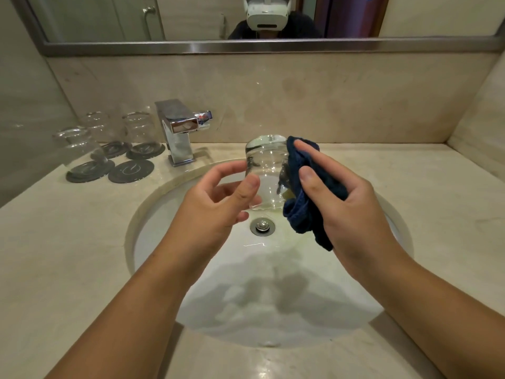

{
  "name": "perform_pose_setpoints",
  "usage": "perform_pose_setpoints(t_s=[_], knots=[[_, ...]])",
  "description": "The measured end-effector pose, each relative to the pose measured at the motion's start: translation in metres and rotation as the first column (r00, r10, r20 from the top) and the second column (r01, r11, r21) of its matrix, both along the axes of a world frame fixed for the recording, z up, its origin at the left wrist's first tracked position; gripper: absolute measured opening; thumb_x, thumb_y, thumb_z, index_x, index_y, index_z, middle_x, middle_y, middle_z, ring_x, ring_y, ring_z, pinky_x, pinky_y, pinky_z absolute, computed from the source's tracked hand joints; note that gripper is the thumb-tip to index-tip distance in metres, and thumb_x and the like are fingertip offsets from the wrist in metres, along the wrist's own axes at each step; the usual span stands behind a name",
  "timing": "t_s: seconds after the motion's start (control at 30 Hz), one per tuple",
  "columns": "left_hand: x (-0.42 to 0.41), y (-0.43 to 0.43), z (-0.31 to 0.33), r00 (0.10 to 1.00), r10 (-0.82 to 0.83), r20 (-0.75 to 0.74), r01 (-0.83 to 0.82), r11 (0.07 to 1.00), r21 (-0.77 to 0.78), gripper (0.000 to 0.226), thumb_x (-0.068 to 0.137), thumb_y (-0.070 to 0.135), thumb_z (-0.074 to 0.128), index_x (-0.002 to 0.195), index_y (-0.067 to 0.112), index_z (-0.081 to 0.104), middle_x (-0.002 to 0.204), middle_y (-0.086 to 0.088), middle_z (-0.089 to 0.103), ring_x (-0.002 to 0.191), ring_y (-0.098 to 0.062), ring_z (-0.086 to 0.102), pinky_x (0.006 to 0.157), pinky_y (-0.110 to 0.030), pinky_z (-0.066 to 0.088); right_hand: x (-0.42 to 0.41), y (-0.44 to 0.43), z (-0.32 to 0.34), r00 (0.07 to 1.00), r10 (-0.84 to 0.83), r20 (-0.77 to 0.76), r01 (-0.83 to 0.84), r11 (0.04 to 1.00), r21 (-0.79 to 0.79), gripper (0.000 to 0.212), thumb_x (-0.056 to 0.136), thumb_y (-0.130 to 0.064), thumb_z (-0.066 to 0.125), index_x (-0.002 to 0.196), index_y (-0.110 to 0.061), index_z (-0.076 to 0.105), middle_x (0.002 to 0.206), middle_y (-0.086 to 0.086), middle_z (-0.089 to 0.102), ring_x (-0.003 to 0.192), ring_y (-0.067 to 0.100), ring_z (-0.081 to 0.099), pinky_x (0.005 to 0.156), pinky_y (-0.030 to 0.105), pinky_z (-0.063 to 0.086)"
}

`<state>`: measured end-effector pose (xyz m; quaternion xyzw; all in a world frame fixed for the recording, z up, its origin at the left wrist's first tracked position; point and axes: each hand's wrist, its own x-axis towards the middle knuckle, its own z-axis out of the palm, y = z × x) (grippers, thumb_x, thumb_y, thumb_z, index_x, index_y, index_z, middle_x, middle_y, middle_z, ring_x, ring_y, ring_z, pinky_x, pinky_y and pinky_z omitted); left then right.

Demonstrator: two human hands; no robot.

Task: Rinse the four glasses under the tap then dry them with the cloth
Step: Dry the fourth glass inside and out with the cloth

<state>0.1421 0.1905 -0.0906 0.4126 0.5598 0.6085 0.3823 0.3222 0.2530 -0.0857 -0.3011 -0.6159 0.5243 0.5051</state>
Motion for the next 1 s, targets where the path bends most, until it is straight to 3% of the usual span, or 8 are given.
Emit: perform_pose_setpoints(t_s=[0.1, 0.17, 0.37, 0.5, 0.67, 0.83, 0.9, 1.0], knots=[[0.002, -0.001, 0.001, 0.999, -0.028, -0.026, 0.027, 0.999, -0.016, 0.049, 0.077, 0.051, 0.088, 0.121, 0.039, 0.07, 0.109, 0.003, 0.082, 0.104, -0.016, 0.079, 0.094, -0.04, 0.058, -0.002, -0.007, 0.001, 0.997, -0.034, 0.07, 0.027, 0.995, 0.097, 0.033, 0.103, -0.029, 0.067, 0.125, -0.054, 0.072, 0.11, -0.001, 0.079, 0.1, 0.039, 0.071, 0.081, 0.057, 0.059], [0.003, 0.0, 0.001, 0.999, -0.007, -0.048, 0.007, 1.0, -0.019, 0.056, 0.072, 0.052, 0.085, 0.123, 0.037, 0.067, 0.108, 0.005, 0.082, 0.103, -0.014, 0.079, 0.091, -0.037, 0.058, -0.002, -0.009, 0.001, 0.995, -0.026, 0.094, 0.012, 0.99, 0.141, 0.035, 0.103, -0.027, 0.067, 0.128, -0.051, 0.071, 0.109, -0.012, 0.08, 0.1, 0.024, 0.075, 0.081, 0.041, 0.063], [0.0, -0.003, 0.003, 0.993, -0.066, 0.095, 0.066, 0.998, 0.004, 0.061, 0.066, 0.053, 0.084, 0.121, 0.031, 0.072, 0.11, -0.001, 0.082, 0.104, -0.02, 0.079, 0.091, -0.034, 0.056, -0.001, 0.002, 0.003, 0.992, 0.101, -0.075, -0.108, 0.991, -0.085, 0.034, 0.106, -0.02, 0.059, 0.136, -0.033, 0.069, 0.126, -0.011, 0.077, 0.12, 0.01, 0.071, 0.111, 0.039, 0.052], [0.001, -0.003, 0.005, 0.988, -0.108, 0.109, 0.111, 0.993, -0.03, 0.071, 0.073, 0.056, 0.089, 0.135, 0.029, 0.067, 0.119, 0.0, 0.08, 0.109, -0.016, 0.077, 0.092, -0.035, 0.054, -0.002, 0.004, 0.003, 0.978, 0.133, -0.158, -0.156, 0.977, -0.143, 0.034, 0.106, -0.019, 0.057, 0.137, -0.028, 0.069, 0.129, -0.008, 0.076, 0.123, 0.011, 0.07, 0.11, 0.034, 0.053], [0.005, -0.001, 0.005, 1.0, 0.027, 0.002, -0.027, 0.999, 0.025, 0.055, 0.07, 0.061, 0.082, 0.118, 0.037, 0.071, 0.11, 0.008, 0.082, 0.104, -0.014, 0.079, 0.089, -0.036, 0.053, -0.002, 0.003, 0.0, 0.998, 0.018, -0.062, -0.023, 0.997, -0.078, 0.031, 0.104, -0.024, 0.065, 0.131, -0.037, 0.073, 0.122, -0.012, 0.078, 0.118, 0.01, 0.072, 0.106, 0.038, 0.053], [0.006, -0.002, 0.005, 1.0, -0.021, 0.002, 0.021, 1.0, 0.004, 0.053, 0.076, 0.051, 0.084, 0.123, 0.032, 0.068, 0.114, 0.004, 0.081, 0.105, -0.016, 0.079, 0.093, -0.038, 0.059, -0.003, -0.008, 0.001, 0.997, -0.038, 0.065, 0.032, 0.995, 0.091, 0.034, 0.103, -0.027, 0.068, 0.127, -0.051, 0.071, 0.108, -0.013, 0.08, 0.103, 0.023, 0.074, 0.078, 0.037, 0.063], [0.007, -0.003, 0.006, 1.0, -0.003, -0.003, 0.003, 1.0, 0.008, 0.059, 0.07, 0.05, 0.081, 0.123, 0.03, 0.065, 0.114, 0.003, 0.081, 0.103, -0.017, 0.08, 0.094, -0.038, 0.06, -0.003, -0.01, 0.002, 0.996, -0.025, 0.085, 0.014, 0.993, 0.117, 0.035, 0.103, -0.028, 0.068, 0.127, -0.053, 0.071, 0.111, -0.011, 0.08, 0.105, 0.028, 0.071, 0.081, 0.045, 0.061], [0.003, -0.003, 0.006, 0.998, -0.018, 0.057, 0.017, 1.0, 0.007, 0.067, 0.071, 0.05, 0.091, 0.127, 0.024, 0.067, 0.116, -0.001, 0.081, 0.106, -0.021, 0.08, 0.091, -0.035, 0.059, -0.002, -0.004, 0.002, 0.999, 0.043, 0.009, -0.043, 0.998, 0.041, 0.036, 0.104, -0.022, 0.064, 0.134, -0.041, 0.07, 0.118, -0.018, 0.078, 0.112, 0.009, 0.073, 0.097, 0.034, 0.06]])
